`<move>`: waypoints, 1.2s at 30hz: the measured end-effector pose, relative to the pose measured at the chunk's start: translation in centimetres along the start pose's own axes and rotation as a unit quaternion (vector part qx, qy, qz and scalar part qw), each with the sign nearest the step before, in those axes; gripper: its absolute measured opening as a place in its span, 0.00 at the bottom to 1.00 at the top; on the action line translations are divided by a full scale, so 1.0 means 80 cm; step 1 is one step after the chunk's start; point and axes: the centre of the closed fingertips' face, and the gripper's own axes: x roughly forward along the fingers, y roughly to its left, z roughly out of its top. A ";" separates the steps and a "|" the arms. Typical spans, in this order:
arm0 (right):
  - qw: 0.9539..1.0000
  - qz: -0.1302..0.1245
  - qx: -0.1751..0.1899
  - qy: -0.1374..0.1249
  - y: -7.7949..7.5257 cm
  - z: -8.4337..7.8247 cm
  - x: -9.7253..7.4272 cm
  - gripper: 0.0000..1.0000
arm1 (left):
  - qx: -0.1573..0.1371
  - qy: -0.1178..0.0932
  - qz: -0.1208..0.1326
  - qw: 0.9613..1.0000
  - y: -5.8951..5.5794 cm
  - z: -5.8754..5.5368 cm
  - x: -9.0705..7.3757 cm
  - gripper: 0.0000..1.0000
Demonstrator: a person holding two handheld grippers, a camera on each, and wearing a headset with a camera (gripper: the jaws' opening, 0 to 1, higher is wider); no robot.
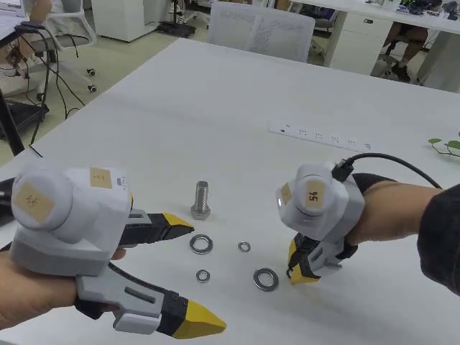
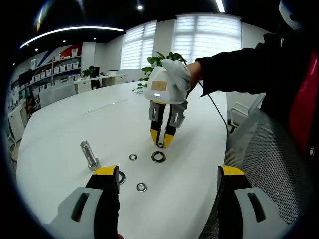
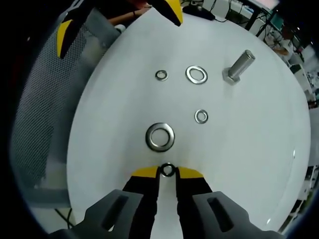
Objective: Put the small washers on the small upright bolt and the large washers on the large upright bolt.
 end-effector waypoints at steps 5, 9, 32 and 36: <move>1.000 -0.001 0.004 -0.001 0.000 0.000 0.001 0.14 | 0.000 0.000 0.000 1.000 0.000 0.000 0.000 0.80; 1.000 -0.002 0.006 0.002 0.001 0.001 0.001 0.14 | 0.000 0.000 0.000 1.000 0.000 -0.001 -0.001 0.80; 0.999 -0.013 0.030 -0.024 0.008 0.002 -0.040 0.13 | 0.002 0.002 -0.004 1.000 -0.002 -0.001 0.000 0.80; 0.999 -0.015 0.034 -0.023 0.012 -0.005 -0.043 0.13 | 0.003 0.003 -0.005 1.000 -0.003 -0.001 0.000 0.80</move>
